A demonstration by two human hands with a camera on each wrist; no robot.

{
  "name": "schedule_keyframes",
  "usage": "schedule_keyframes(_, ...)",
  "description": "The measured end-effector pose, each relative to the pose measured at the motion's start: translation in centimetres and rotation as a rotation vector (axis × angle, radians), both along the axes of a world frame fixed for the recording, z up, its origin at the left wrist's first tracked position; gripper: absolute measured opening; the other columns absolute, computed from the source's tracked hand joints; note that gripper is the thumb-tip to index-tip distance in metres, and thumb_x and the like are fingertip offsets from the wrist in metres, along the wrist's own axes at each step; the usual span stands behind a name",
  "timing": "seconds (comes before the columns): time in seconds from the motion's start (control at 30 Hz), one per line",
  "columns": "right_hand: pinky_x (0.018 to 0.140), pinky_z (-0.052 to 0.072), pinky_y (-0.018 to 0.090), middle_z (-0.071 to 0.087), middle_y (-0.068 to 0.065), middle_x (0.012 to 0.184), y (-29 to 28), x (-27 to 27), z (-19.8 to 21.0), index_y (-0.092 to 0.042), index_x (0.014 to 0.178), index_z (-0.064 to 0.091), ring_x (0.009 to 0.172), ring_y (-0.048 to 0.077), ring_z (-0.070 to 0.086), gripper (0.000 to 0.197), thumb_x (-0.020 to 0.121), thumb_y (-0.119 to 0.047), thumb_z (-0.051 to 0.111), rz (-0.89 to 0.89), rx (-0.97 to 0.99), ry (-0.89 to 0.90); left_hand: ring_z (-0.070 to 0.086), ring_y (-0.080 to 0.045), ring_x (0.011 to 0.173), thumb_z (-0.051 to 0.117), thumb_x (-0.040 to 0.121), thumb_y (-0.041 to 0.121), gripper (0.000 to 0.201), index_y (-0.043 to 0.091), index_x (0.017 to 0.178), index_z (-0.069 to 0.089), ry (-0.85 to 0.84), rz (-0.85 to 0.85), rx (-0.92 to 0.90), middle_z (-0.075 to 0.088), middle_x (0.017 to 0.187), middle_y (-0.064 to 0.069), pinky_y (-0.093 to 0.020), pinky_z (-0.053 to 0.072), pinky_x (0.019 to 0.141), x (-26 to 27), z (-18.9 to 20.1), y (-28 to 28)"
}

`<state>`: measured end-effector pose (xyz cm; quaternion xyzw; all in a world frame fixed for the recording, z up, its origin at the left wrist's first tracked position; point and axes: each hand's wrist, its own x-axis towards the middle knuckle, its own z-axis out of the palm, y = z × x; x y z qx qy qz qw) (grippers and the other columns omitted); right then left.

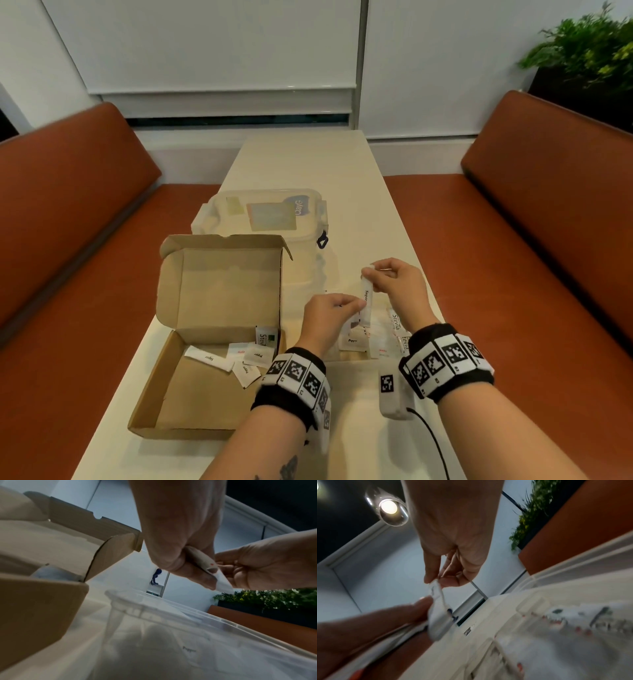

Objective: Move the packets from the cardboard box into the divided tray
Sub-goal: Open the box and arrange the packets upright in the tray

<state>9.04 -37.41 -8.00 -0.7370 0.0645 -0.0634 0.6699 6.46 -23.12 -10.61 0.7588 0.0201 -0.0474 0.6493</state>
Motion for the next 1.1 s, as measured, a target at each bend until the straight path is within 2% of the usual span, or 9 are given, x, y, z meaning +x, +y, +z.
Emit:
schedule_keyframes(0.07,0.068,0.055,0.025,0.071,0.011,0.079,0.7,-0.1,-0.4,-0.011,0.089,0.067,0.068,0.015,0.065,0.015,0.078,-0.017,0.076,0.023,0.019,0.033,0.065,-0.007,0.087,0.072,0.083,0.021,0.006,0.023,0.079,0.075,-0.010,0.032,-0.004,0.072,0.082,0.009,-0.012,0.048,0.072,-0.1,0.1,0.1)
schedule_keyframes(0.33,0.056,0.052,0.022,0.069,0.008,0.068,2.8,-0.9,-2.3,-0.008,0.085,0.065,0.055,0.012,0.064,0.014,0.076,-0.007,0.075,0.010,-0.031,0.151,0.060,-0.009,0.087,0.056,0.094,0.020,0.022,0.009,0.092,0.075,-0.057,0.204,0.106,0.072,0.095,-0.001,-0.025,0.046,0.085,0.4,-0.5,2.4)
schedule_keyframes(0.43,0.050,0.052,0.019,0.065,0.007,0.059,3.7,-0.9,-2.8,-0.007,0.078,0.062,0.045,0.009,0.059,0.014,0.073,-0.004,0.074,0.003,-0.218,0.215,0.054,-0.003,0.091,0.048,0.097,0.012,0.027,0.006,0.115,0.067,-0.085,0.303,0.165,0.065,0.101,0.007,-0.008,0.038,0.082,0.6,-0.4,3.0)
schedule_keyframes(0.53,0.055,0.055,0.022,0.063,0.006,0.062,5.2,-1.2,-3.3,-0.006,0.071,0.062,0.049,0.012,0.060,0.012,0.074,0.003,0.069,0.108,-0.324,0.235,0.046,0.004,0.068,0.041,0.097,0.005,0.031,0.004,0.116,0.065,-0.092,0.332,0.174,0.054,0.082,0.018,0.004,0.035,0.056,0.5,-0.5,3.3)
schedule_keyframes(0.63,0.067,0.055,0.028,0.064,0.008,0.071,6.4,-1.2,-4.0,-0.006,0.073,0.064,0.063,0.019,0.061,0.012,0.074,0.005,0.063,0.166,-0.451,0.208,0.050,-0.002,0.085,0.038,0.098,0.004,0.038,0.008,0.130,0.057,-0.064,0.333,0.175,0.063,0.113,0.003,0.006,0.033,0.061,0.3,-0.5,3.5)
schedule_keyframes(0.7,0.070,0.052,0.027,0.067,0.010,0.077,7.0,-1.2,-4.5,-0.004,0.076,0.067,0.070,0.017,0.060,0.009,0.074,0.004,0.064,0.194,-0.528,0.195,0.048,-0.005,0.099,0.038,0.097,0.005,0.039,0.010,0.132,0.055,-0.048,0.337,0.169,0.059,0.128,-0.003,0.001,0.032,0.070,0.3,-0.5,3.7)
schedule_keyframes(0.8,0.070,0.048,0.024,0.070,0.010,0.083,7.4,-1.2,-4.9,-0.005,0.081,0.069,0.072,0.014,0.057,0.010,0.074,0.002,0.066,0.211,-0.606,0.186,0.050,-0.008,0.097,0.039,0.097,0.005,0.039,0.012,0.130,0.057,-0.041,0.324,0.162,0.061,0.124,-0.001,-0.007,0.034,0.076,0.2,-0.6,3.8)
schedule_keyframes(0.97,0.089,0.048,0.027,0.067,0.010,0.103,7.2,-0.9,-5.4,-0.008,0.117,0.064,0.095,0.019,0.061,0.040,0.078,-0.009,0.072,0.262,-0.720,0.189,0.056,-0.013,0.102,0.038,0.097,0.005,0.040,0.015,0.132,0.056,-0.008,0.286,0.096,0.061,0.124,-0.001,-0.022,0.044,0.087,0.1,-0.9,3.8)
schedule_keyframes(1.1,0.092,0.043,0.029,0.058,0.007,0.114,6.9,-1.0,-5.5,-0.014,0.117,0.065,0.107,0.021,0.055,0.041,0.078,-0.019,0.074,0.295,-0.819,0.189,0.059,-0.018,0.109,0.037,0.096,0.003,0.050,0.028,0.137,0.048,0.025,0.260,0.002,0.062,0.122,-0.003,-0.036,0.048,0.099,0.0,-1.0,3.5)
